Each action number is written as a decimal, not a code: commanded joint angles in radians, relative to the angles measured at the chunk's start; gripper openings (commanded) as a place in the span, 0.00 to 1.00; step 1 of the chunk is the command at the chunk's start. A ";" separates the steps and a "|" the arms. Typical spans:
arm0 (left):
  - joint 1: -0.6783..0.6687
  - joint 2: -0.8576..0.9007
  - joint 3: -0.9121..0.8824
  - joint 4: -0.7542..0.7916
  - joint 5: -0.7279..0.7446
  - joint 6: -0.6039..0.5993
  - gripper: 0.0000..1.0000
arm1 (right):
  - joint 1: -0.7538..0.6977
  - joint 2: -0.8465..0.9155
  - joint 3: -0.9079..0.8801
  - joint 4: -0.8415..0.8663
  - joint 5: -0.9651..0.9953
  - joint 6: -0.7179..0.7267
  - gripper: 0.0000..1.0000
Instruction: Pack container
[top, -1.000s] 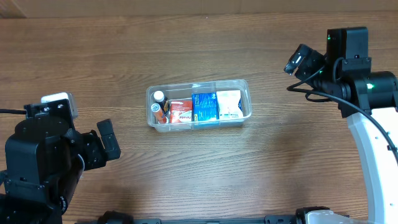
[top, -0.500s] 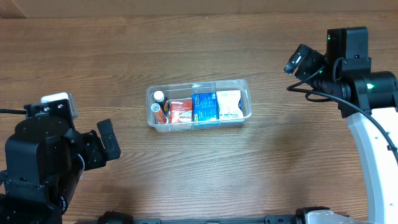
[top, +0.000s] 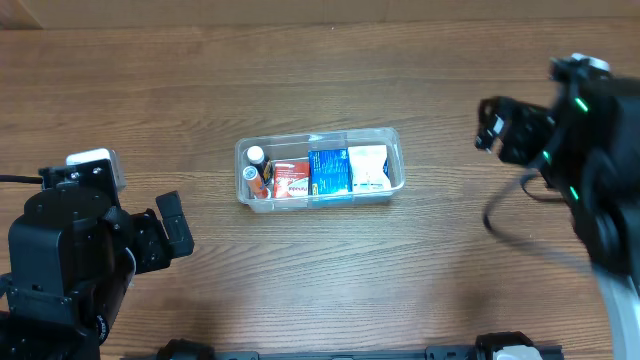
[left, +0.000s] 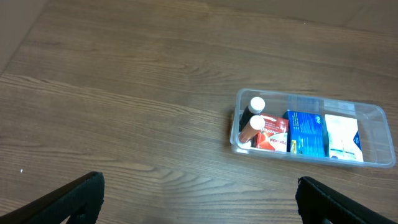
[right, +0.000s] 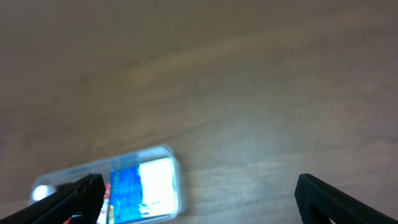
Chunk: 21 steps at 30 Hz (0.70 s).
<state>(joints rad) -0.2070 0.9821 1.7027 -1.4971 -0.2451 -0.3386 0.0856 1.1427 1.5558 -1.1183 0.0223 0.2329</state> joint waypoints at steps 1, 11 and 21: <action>0.006 -0.001 0.013 0.003 -0.020 -0.014 1.00 | -0.002 -0.146 -0.042 0.005 0.002 -0.047 1.00; 0.006 -0.001 0.013 0.003 -0.020 -0.014 1.00 | -0.002 -0.661 -0.621 0.225 0.021 -0.002 1.00; 0.006 -0.001 0.013 0.003 -0.020 -0.014 1.00 | -0.003 -0.975 -1.218 0.509 0.026 0.010 1.00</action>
<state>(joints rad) -0.2066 0.9821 1.7027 -1.4971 -0.2485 -0.3386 0.0856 0.2420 0.4255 -0.6193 0.0341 0.2359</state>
